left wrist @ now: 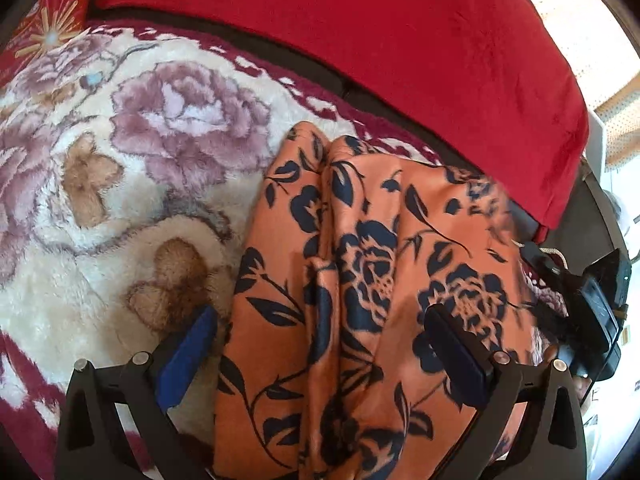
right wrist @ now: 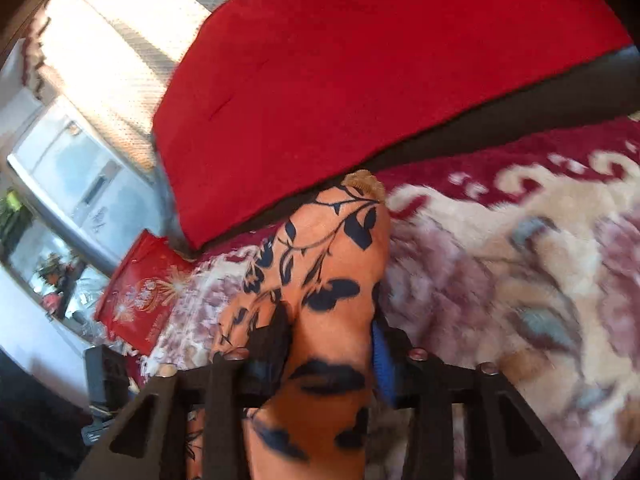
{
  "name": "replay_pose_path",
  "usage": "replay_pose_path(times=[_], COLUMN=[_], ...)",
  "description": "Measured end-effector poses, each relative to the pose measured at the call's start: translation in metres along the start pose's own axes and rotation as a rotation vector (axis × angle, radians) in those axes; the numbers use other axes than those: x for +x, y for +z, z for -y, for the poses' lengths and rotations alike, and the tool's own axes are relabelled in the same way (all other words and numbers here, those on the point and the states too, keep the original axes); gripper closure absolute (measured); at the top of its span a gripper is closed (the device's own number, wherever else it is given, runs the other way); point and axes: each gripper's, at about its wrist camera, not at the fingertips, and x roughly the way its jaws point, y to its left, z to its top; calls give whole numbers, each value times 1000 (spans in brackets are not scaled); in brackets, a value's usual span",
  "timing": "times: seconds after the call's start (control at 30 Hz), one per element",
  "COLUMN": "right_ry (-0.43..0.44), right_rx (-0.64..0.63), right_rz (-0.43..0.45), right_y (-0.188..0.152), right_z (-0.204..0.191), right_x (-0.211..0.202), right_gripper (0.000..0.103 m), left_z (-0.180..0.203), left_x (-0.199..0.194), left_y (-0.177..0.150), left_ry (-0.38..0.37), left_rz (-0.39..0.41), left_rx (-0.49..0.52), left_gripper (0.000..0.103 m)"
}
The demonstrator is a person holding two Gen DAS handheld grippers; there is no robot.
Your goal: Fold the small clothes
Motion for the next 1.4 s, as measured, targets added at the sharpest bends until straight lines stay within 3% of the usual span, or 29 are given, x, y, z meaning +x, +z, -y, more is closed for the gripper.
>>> replay_pose_path(times=[0.07, 0.13, 0.2, 0.3, 0.33, 0.37, 0.47, 0.53, 0.63, 0.77, 0.87, 0.9, 1.07, 1.4], right_ry=[6, 48, 37, 26, 27, 43, -55, -39, -14, -28, -14, -14, 12, 7], right_rx=[70, 97, 89, 90, 93, 77, -91, -189, -231, -85, -11, 4, 106, 65], right_rz=[-11, -32, -41, -92, -115, -141, -86, -24, 11, -76, -50, -26, -25, -45], right_y=[-7, -15, -25, -51, -60, -75, -96, -102, -102, -91, -75, -69, -53, -54], right_z=[6, 5, -1, -2, -1, -3, -27, -46, -52, -26, -12, -7, 9, -5], right_x=[-7, -17, -21, -27, -30, -33, -45, -60, -70, -58, -55, -56, -44, -27], right_gripper=[22, 23, 22, 23, 25, 33, 52, 55, 56, 48, 31, 30, 29, 29], left_z=[2, 5, 12, 22, 25, 26, 31, 33, 34, 35, 35, 34, 35, 35], left_x=[-2, -4, -7, -16, -17, -18, -19, -22, -22, -19, -17, -16, -16, -12], left_y=[-4, -11, -19, -34, -37, -40, -44, -45, -44, -41, -39, -38, -37, -37], left_ry=[40, 112, 180, 216, 230, 246, 293, 309, 316, 328, 340, 342, 347, 347], left_rz=[-12, -4, 16, 29, 34, 39, 54, 71, 81, 83, 85, 84, 87, 86], left_rx=[10, 35, 89, 181, 208, 227, 270, 281, 291, 306, 308, 307, 325, 331], left_gripper=[0, 0, 0, 0, 0, 0, 0, 0, 0, 0, 0, 0, 0, 0])
